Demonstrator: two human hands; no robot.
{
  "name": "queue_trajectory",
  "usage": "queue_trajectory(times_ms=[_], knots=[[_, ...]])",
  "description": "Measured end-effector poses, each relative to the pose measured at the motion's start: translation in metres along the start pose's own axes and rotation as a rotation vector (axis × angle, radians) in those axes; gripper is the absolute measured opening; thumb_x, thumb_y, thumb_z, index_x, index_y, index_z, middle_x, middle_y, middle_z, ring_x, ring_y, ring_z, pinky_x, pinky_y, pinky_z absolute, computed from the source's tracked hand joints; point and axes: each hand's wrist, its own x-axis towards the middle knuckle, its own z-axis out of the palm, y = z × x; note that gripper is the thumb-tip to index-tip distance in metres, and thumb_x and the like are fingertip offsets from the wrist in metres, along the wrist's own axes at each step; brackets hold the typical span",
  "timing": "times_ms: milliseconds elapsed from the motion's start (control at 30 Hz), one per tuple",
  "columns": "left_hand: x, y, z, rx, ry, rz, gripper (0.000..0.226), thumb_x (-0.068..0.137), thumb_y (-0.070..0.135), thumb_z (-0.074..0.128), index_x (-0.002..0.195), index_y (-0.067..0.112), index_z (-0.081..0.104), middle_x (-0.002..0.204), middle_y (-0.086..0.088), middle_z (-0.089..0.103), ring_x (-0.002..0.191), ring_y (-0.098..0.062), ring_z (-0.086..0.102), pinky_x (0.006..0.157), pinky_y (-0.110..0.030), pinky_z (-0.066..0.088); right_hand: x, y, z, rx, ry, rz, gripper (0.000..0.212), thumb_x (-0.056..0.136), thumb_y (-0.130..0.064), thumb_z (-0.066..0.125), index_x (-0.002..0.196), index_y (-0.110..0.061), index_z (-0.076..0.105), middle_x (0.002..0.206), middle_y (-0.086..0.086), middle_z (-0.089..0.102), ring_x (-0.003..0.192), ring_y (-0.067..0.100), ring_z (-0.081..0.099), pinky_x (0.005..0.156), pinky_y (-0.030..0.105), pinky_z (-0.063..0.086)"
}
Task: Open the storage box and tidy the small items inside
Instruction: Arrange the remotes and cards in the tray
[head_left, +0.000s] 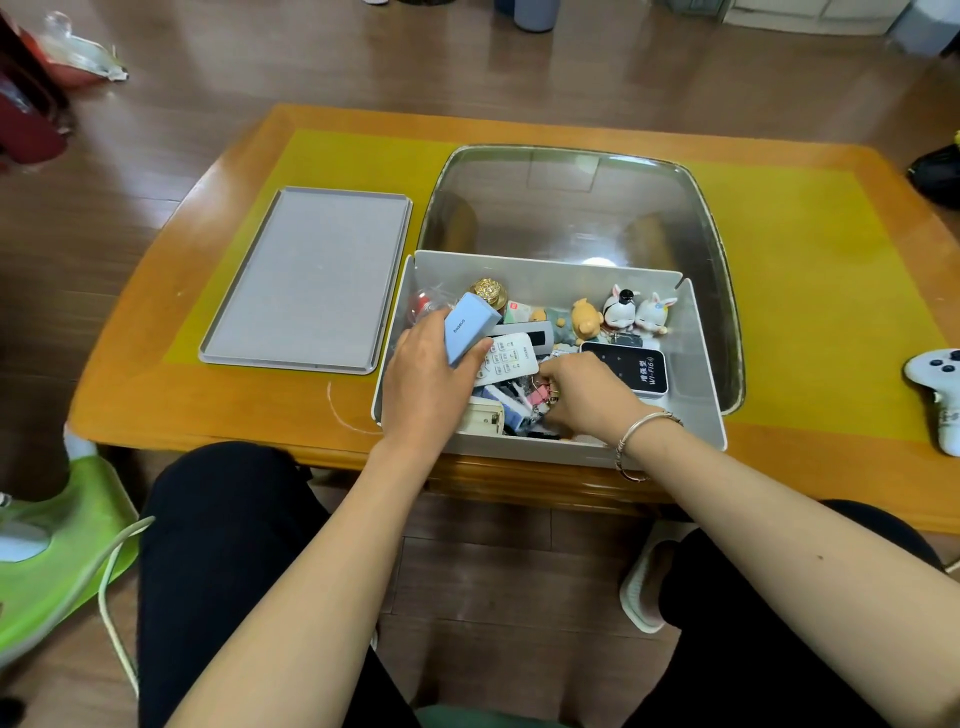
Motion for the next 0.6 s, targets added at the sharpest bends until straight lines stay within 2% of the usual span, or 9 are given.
queue_trajectory(times_ms=[67,133,233,333,400,467,533,600], knots=[[0.000,0.000,0.000,-0.024,0.005,-0.017,0.053,0.085,0.044,0.065,0.127,0.017,0.049,0.120,-0.003,0.060,0.108,-0.016,0.054,0.071,-0.022,0.048,0.002,0.001,-0.007,0.078,0.033,0.032,0.009,0.079,-0.013,0.071,0.078,-0.010,0.062,0.071,0.004,0.065,0.069,0.024,0.067,0.064,0.033,0.054],[0.000,0.000,-0.001,-0.037,0.009,-0.032,0.051,0.086,0.044,0.065,0.127,0.017,0.049,0.119,-0.003,0.059,0.108,-0.017,0.054,0.072,-0.022,0.047,0.008,0.002,-0.017,0.112,0.102,0.072,0.009,0.078,-0.012,0.071,0.080,-0.007,0.063,0.070,0.006,0.062,0.069,0.026,0.067,0.057,0.031,0.052],[0.000,0.001,-0.001,-0.037,0.020,-0.034,0.050,0.087,0.042,0.065,0.126,0.016,0.049,0.119,-0.004,0.059,0.108,-0.018,0.053,0.074,-0.023,0.044,0.027,0.000,-0.036,0.010,0.232,0.050,0.016,0.075,-0.014,0.072,0.087,-0.006,0.066,0.085,0.013,0.065,0.085,0.033,0.061,0.070,0.031,0.046],[0.001,0.001,-0.003,-0.061,0.051,-0.023,0.048,0.088,0.040,0.064,0.126,0.015,0.051,0.117,-0.003,0.060,0.106,-0.017,0.053,0.079,-0.027,0.047,0.046,-0.010,-0.047,0.029,0.230,-0.021,0.024,0.077,-0.023,0.074,0.094,-0.008,0.067,0.098,0.014,0.065,0.095,0.032,0.058,0.078,0.033,0.044],[0.001,0.000,-0.003,-0.071,0.079,-0.032,0.046,0.089,0.038,0.064,0.125,0.013,0.052,0.117,-0.004,0.059,0.106,-0.017,0.051,0.081,-0.025,0.044,0.055,-0.017,-0.050,0.057,0.221,-0.068,0.028,0.079,-0.019,0.071,0.106,-0.011,0.067,0.106,0.013,0.065,0.103,0.030,0.057,0.086,0.033,0.044],[0.002,0.000,-0.003,-0.078,0.086,-0.049,0.046,0.089,0.036,0.063,0.126,0.012,0.051,0.120,-0.004,0.058,0.109,-0.016,0.049,0.084,-0.024,0.043,0.058,-0.023,-0.052,0.115,0.229,-0.116,0.041,0.080,-0.008,0.067,0.121,-0.016,0.063,0.117,0.011,0.064,0.107,0.027,0.057,0.093,0.031,0.043],[0.002,0.000,-0.002,-0.084,0.076,-0.055,0.046,0.089,0.034,0.064,0.127,0.012,0.049,0.122,-0.004,0.057,0.111,-0.015,0.048,0.086,-0.025,0.044,0.054,-0.025,-0.053,0.206,0.222,-0.147,0.054,0.080,0.000,0.063,0.130,-0.019,0.056,0.124,0.009,0.061,0.100,0.025,0.060,0.087,0.022,0.043],[0.001,0.001,-0.002,-0.084,0.072,-0.048,0.047,0.089,0.034,0.064,0.128,0.012,0.049,0.121,-0.004,0.057,0.110,-0.014,0.047,0.083,-0.022,0.040,0.048,-0.022,-0.055,0.252,0.244,-0.132,0.058,0.080,0.001,0.061,0.133,-0.022,0.052,0.122,0.005,0.061,0.084,0.017,0.058,0.078,0.016,0.041]])
